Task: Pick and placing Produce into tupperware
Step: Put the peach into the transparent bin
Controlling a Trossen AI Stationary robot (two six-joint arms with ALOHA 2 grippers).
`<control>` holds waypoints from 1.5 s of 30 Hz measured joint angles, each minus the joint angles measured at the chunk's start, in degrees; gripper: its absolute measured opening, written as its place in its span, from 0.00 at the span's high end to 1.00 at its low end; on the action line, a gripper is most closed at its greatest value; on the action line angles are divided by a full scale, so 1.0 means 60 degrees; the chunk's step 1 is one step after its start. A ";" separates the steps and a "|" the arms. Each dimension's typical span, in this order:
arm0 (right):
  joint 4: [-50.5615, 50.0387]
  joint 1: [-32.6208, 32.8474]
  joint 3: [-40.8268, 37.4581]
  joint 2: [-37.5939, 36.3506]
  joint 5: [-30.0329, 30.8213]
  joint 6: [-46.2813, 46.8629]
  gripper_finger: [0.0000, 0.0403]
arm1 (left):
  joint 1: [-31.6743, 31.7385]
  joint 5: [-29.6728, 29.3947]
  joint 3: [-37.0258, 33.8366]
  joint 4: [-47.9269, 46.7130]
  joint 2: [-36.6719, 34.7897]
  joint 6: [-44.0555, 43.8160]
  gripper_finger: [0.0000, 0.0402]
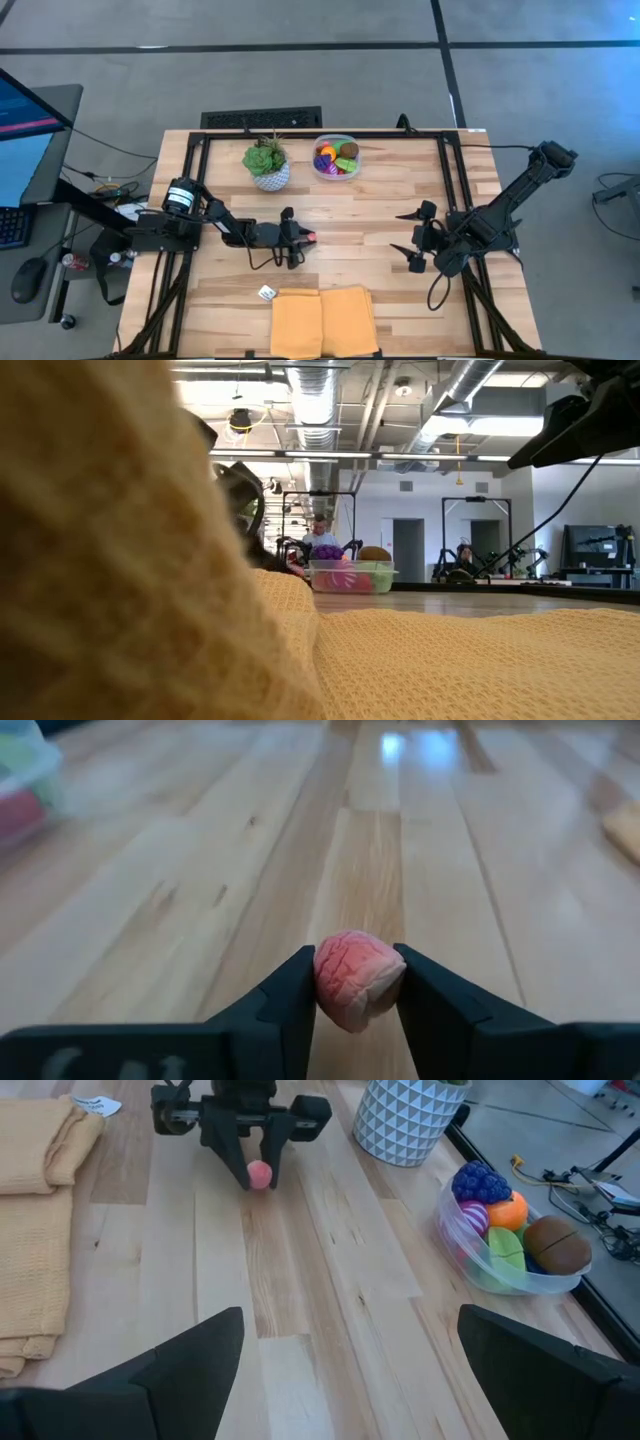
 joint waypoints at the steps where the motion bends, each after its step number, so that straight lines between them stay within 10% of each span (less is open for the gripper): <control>1: 0.0000 0.0000 0.0000 0.0000 0.0000 0.0000 0.03 | 0.0006 -0.0043 0.0000 0.0146 0.0000 0.0047 0.71; 19: -0.0004 0.0000 0.0000 0.0000 0.0000 0.0004 0.03 | 0.0251 -0.0560 0.1944 0.0240 0.0000 0.1578 0.71; 45: -0.0721 0.0011 0.0007 0.0004 -0.0004 0.0929 0.03 | 0.1812 -0.1209 0.6368 -0.4355 -0.0015 0.1853 0.71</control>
